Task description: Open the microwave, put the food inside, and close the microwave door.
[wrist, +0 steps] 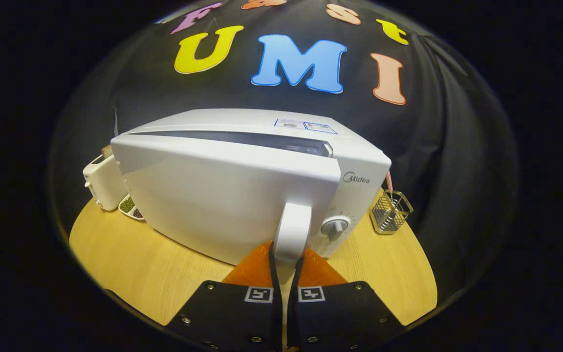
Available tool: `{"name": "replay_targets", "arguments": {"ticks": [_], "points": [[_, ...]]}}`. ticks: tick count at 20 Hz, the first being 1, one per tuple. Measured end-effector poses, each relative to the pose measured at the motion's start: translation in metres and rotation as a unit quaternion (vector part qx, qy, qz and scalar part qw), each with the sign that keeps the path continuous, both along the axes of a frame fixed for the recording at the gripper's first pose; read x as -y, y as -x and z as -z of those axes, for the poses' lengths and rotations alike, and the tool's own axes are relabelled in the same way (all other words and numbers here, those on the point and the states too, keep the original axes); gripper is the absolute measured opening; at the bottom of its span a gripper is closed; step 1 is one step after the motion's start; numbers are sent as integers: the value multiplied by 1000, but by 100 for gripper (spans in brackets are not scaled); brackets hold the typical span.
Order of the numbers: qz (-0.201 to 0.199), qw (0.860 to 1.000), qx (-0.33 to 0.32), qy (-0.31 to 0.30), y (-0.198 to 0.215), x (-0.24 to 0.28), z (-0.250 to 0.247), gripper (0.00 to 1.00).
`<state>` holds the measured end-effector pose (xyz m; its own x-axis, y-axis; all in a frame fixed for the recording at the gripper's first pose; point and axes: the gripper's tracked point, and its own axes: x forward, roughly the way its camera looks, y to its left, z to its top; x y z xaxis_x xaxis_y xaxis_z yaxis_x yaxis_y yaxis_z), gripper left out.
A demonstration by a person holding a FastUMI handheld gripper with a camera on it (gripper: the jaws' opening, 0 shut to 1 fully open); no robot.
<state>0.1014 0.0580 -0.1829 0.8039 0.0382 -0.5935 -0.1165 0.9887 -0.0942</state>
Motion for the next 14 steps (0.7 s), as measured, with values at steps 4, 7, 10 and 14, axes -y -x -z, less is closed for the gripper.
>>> {"name": "replay_targets", "arguments": {"ticks": [4, 7, 10, 14], "points": [[-4, 1000, -22, -8, 35, -12, -1, 4], [-11, 1000, -20, -12, 63, -24, -3, 4], [-18, 1000, -16, -18, 86, -37, -4, 4], [-33, 999, -13, -29, 114, -57, -3, 5]]}}
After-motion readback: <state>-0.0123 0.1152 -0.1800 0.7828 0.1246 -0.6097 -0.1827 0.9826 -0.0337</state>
